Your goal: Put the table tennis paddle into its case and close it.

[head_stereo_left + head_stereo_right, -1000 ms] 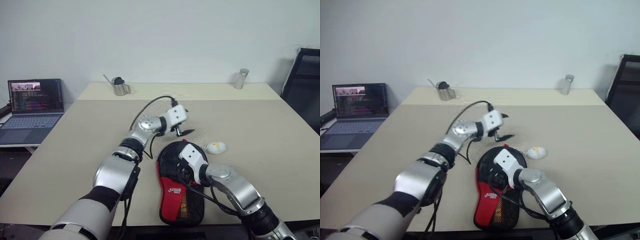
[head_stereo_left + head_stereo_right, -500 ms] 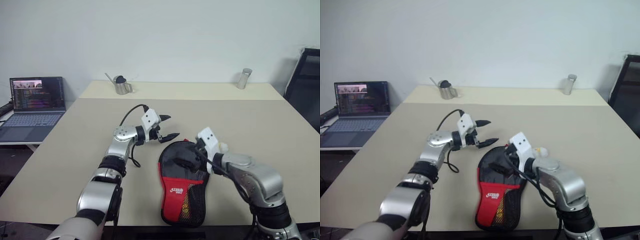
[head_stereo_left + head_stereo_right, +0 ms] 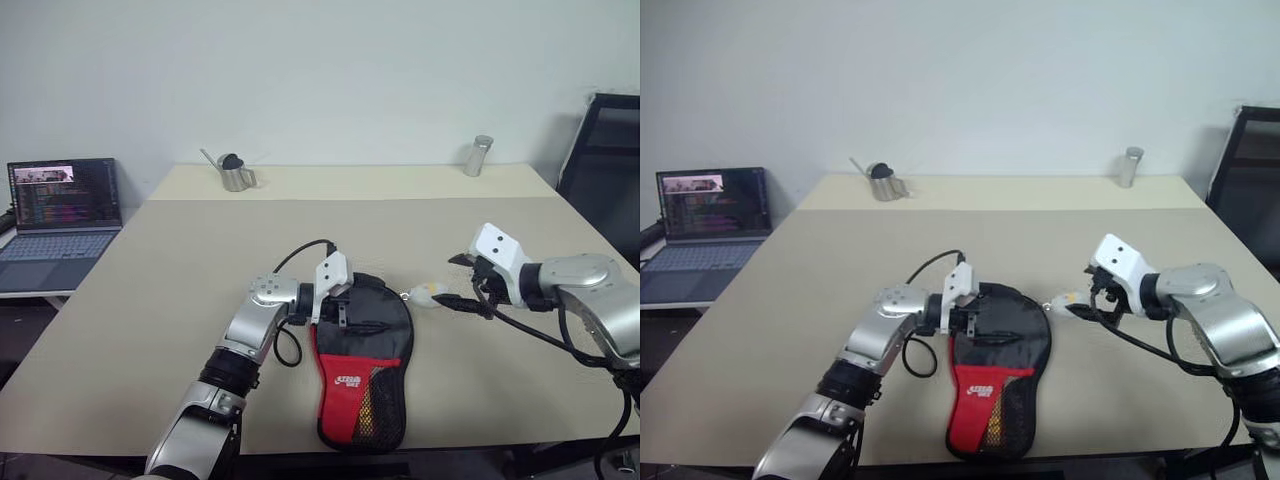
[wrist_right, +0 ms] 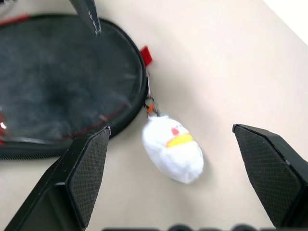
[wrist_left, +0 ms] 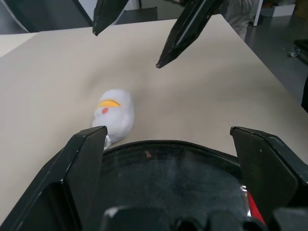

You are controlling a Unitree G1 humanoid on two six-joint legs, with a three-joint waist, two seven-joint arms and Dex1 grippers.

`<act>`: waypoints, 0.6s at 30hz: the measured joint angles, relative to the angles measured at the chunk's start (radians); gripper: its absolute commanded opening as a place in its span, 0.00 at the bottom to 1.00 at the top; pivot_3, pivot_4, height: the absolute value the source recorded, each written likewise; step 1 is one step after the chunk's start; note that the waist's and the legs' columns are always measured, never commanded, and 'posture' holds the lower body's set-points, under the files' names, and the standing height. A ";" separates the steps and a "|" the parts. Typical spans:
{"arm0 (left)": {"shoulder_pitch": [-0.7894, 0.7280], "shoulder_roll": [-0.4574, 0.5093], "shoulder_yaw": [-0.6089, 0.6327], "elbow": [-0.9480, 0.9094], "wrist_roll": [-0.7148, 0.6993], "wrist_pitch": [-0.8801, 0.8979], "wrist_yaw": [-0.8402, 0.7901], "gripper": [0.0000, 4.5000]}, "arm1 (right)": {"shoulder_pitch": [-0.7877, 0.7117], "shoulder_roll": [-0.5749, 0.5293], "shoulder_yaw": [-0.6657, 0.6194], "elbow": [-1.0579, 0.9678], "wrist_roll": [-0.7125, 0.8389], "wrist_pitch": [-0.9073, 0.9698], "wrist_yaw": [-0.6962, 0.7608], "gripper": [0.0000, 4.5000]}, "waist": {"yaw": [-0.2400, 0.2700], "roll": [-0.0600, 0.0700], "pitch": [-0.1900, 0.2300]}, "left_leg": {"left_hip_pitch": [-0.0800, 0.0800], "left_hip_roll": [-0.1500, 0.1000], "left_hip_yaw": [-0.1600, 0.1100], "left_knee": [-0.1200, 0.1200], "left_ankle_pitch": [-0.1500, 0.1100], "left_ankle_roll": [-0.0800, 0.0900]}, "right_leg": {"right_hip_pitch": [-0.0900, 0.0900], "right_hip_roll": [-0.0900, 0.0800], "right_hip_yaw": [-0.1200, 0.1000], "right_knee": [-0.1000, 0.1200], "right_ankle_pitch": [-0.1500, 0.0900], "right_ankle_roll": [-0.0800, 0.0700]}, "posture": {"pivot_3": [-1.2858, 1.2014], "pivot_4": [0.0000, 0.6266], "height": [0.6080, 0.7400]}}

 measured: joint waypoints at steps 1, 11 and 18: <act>-0.002 -0.001 -0.002 0.001 0.000 0.013 0.009 0.99 | -0.026 0.000 0.038 0.053 -0.038 -0.071 0.034 1.00 | -0.001 0.000 0.000 | 0.000 0.000 0.000 0.000 0.000 0.000 | 0.000 0.000 0.000 0.000 0.000 0.000 | 0.52 0.24 1.00; -0.006 0.020 0.027 0.043 -0.017 0.090 0.067 0.99 | -0.156 0.108 0.225 0.466 -0.302 -0.481 0.129 1.00 | 0.001 0.000 0.001 | -0.001 -0.001 0.001 0.000 0.000 0.000 | -0.001 -0.002 0.000 -0.001 0.000 0.000 | 0.52 0.24 1.00; -0.009 0.033 0.037 0.056 -0.017 0.104 0.074 0.99 | -0.247 0.187 0.245 0.699 -0.402 -0.622 0.130 1.00 | 0.001 0.000 0.001 | -0.001 -0.001 0.001 0.001 0.000 0.000 | -0.001 -0.002 0.000 -0.001 0.000 0.000 | 0.52 0.24 1.00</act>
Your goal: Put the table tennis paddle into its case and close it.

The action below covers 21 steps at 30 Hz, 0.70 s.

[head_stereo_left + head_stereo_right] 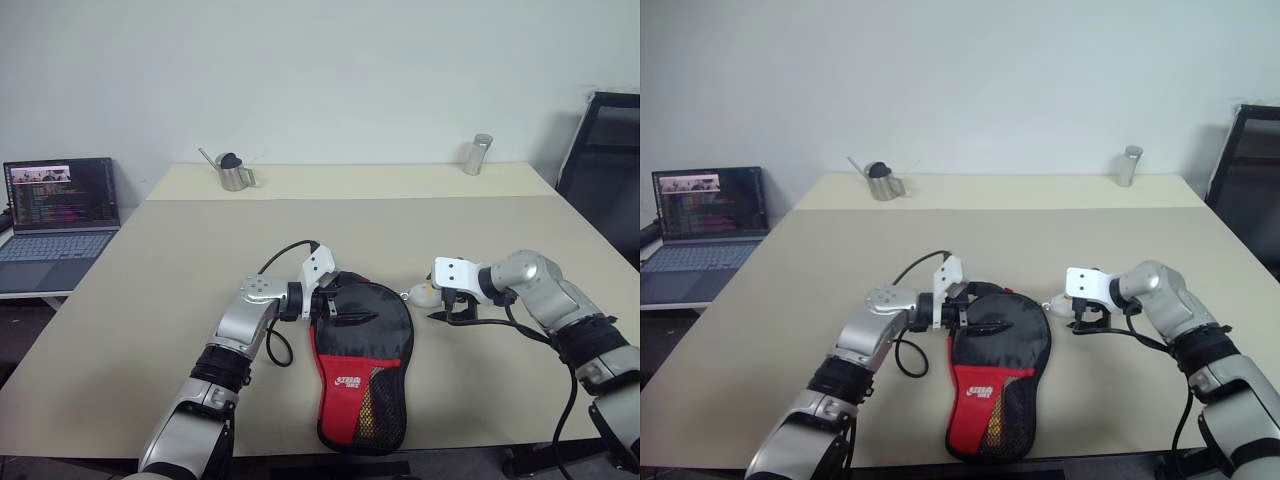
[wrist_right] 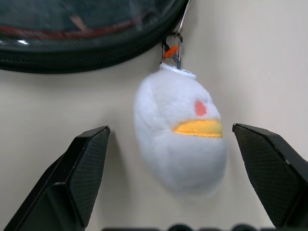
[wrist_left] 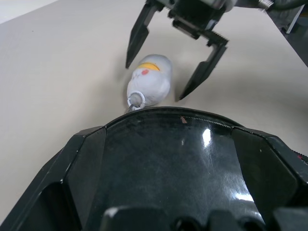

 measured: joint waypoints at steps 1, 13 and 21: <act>0.000 0.000 0.000 0.001 0.000 0.000 0.000 0.99 | -0.007 0.005 0.000 0.015 -0.004 -0.011 0.001 1.00 | 0.000 0.000 0.000 | 0.000 0.000 0.000 0.000 0.000 0.000 | 0.000 0.000 0.000 0.000 0.000 0.000 | 0.52 0.24 1.00; -0.046 0.008 -0.077 0.205 0.043 -0.031 -0.090 1.00 | -0.020 0.048 -0.015 0.049 -0.034 -0.036 0.012 0.19 | 0.000 0.000 0.000 | 0.001 0.000 0.001 0.001 0.000 0.000 | 0.000 0.000 0.000 0.001 0.000 0.000 | 0.52 0.24 1.00; -0.142 -0.057 -0.090 0.430 0.097 -0.201 -0.085 1.00 | 0.024 0.035 -0.034 -0.023 -0.042 0.004 0.004 0.04 | 0.003 0.001 -0.002 | 0.002 0.000 0.001 0.001 0.000 0.000 | 0.001 0.000 0.001 0.001 0.000 0.000 | 0.52 0.24 1.00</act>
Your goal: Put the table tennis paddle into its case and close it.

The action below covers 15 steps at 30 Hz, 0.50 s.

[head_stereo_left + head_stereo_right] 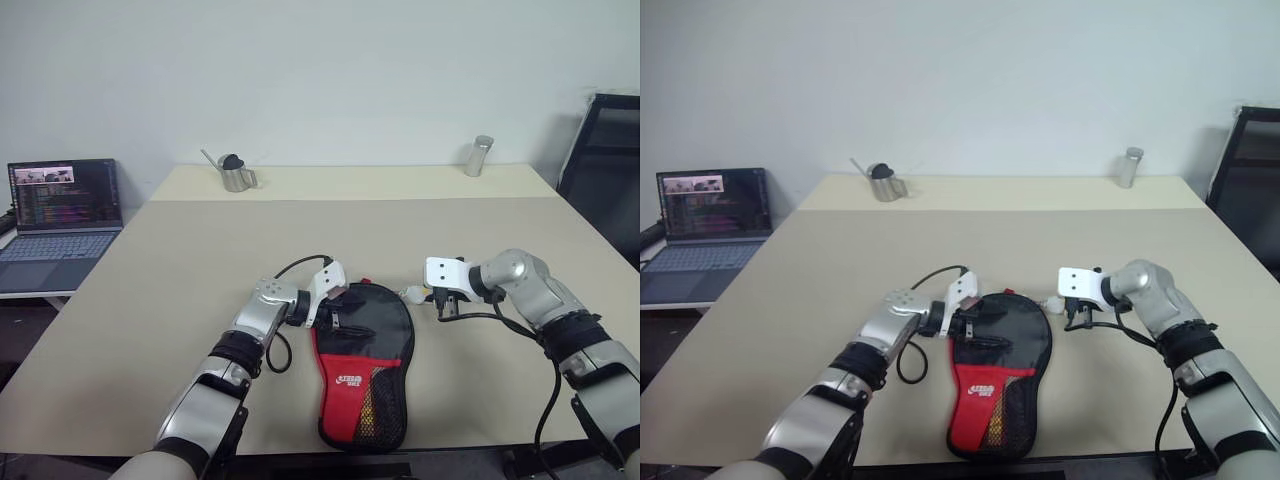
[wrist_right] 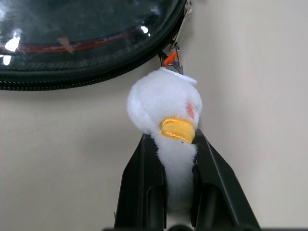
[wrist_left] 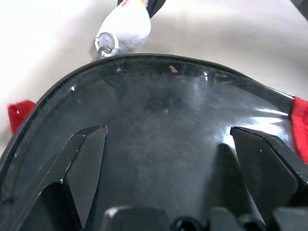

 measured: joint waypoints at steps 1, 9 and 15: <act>-0.004 -0.009 0.000 0.013 0.003 -0.013 0.000 1.00 | 0.013 -0.006 -0.004 -0.020 0.000 0.007 0.002 0.04 | 0.003 0.000 0.000 | 0.000 0.000 0.000 0.000 0.000 0.000 | 0.000 0.000 0.000 0.000 0.000 0.000 | 0.52 0.24 1.00; -0.022 -0.035 0.001 0.084 0.012 -0.073 -0.026 1.00 | 0.088 -0.056 -0.033 -0.157 0.001 0.088 0.024 0.04 | 0.023 0.001 -0.001 | 0.000 -0.001 0.000 0.000 0.000 0.000 | 0.000 0.000 -0.001 0.000 0.000 0.000 | 0.52 0.24 1.00; -0.044 -0.042 0.003 0.133 0.011 -0.079 -0.054 1.00 | 0.177 -0.133 -0.061 -0.295 0.012 0.163 0.058 0.04 | 0.025 0.003 -0.004 | 0.000 -0.001 -0.001 0.000 0.000 0.000 | 0.001 0.000 -0.001 -0.001 0.000 0.000 | 0.52 0.24 1.00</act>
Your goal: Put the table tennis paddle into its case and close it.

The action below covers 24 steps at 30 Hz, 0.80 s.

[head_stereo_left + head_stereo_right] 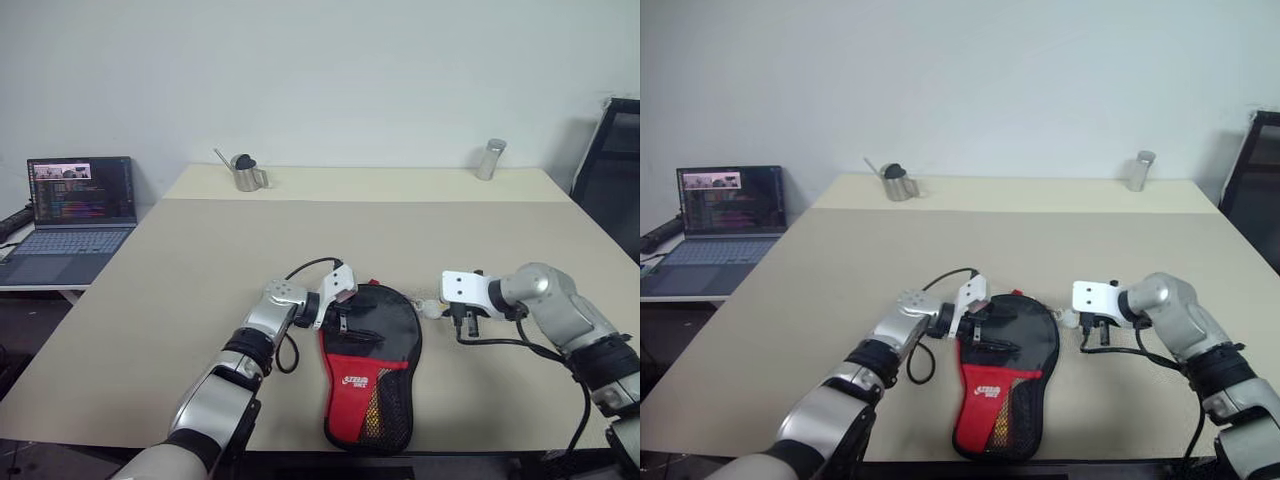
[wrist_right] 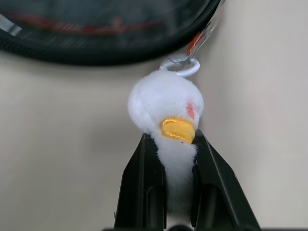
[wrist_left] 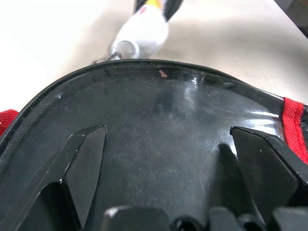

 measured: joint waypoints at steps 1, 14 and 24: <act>-0.003 -0.002 0.000 0.007 0.000 0.000 -0.002 1.00 | 0.018 -0.016 -0.010 -0.030 0.002 0.013 0.007 0.04 | 0.001 0.001 -0.001 | 0.000 0.000 0.000 0.000 0.000 0.000 | 0.000 0.000 0.000 0.000 0.000 0.000 | 0.52 0.24 1.00; -0.052 -0.034 0.000 0.095 0.023 -0.004 -0.011 1.00 | 0.246 -0.210 -0.131 -0.448 0.092 0.190 0.083 0.04 | 0.013 0.005 -0.007 | 0.005 -0.001 -0.005 -0.001 0.000 0.000 | 0.010 0.002 -0.006 -0.005 -0.001 0.001 | 0.52 0.24 1.00; -0.082 -0.066 0.000 0.152 0.040 -0.025 -0.007 1.00 | 0.561 -0.335 -0.239 -0.782 0.179 0.323 0.108 0.04 | 0.022 0.004 -0.008 | 0.011 0.000 -0.009 -0.003 -0.001 0.000 | 0.021 0.000 -0.011 -0.016 -0.004 0.006 | 0.52 0.24 1.00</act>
